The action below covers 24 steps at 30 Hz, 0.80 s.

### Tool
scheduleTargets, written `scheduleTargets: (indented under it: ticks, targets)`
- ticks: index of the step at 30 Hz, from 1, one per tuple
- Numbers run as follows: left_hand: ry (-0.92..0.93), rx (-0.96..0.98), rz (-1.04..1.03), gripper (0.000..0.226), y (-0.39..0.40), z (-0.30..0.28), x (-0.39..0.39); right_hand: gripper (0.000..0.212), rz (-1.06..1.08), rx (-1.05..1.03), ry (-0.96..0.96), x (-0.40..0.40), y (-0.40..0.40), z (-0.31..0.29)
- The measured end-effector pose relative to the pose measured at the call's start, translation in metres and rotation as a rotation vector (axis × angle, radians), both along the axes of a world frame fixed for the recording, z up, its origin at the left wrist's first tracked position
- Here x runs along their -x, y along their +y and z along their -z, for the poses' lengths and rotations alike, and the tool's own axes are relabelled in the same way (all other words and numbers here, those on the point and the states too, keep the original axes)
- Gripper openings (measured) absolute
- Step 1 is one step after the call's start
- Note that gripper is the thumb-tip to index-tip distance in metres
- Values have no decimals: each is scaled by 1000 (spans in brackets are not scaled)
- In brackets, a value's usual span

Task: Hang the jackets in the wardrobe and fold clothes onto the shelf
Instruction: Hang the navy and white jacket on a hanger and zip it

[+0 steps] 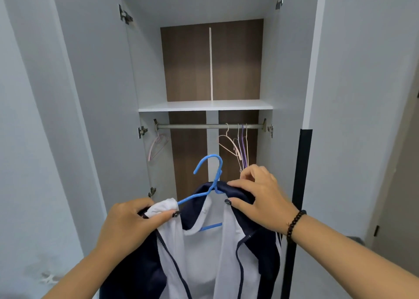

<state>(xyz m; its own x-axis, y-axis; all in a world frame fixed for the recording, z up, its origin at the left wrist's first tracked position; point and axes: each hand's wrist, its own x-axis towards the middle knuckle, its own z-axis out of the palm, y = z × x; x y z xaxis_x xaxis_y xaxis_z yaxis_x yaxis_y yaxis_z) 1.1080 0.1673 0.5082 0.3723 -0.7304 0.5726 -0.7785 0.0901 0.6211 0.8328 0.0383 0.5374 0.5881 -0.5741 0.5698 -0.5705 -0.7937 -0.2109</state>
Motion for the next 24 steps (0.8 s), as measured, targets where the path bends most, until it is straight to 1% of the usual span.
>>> scheduleTargets:
  ticks: [1,3,4,8,10,14,16,18,21,23,24]
  targets:
    - [12,22,3,47,1,-1,-2,33,-8,-44,20,5,-2,-2]
    - [25,51,26,49,2,-4,-7,21,-40,-186,11,10,-4,-2]
    - [16,60,49,49,1,-4,-9,16,-55,-214,-10,9,-3,-1]
    - [-61,96,111,47,0,-8,-14,16,-51,-170,-73,-2,7,4]
    - [-119,118,141,49,-3,-10,-14,16,-74,-148,-73,-11,14,2]
    - [-221,169,197,38,-9,-15,-5,15,-134,-112,-37,-34,33,-2]
    - [-278,188,207,32,-12,-16,-3,17,-114,-118,-41,-45,40,1]
    - [-313,192,184,32,-15,-12,-6,20,-71,-142,-68,-52,44,6]
    - [-323,187,140,30,-22,1,-10,21,6,-201,-128,-59,48,17]
    - [-263,193,126,24,-27,14,-6,21,64,-274,-175,-63,50,25]
    - [-202,188,97,20,-29,22,-5,22,88,-315,-206,-67,51,29]
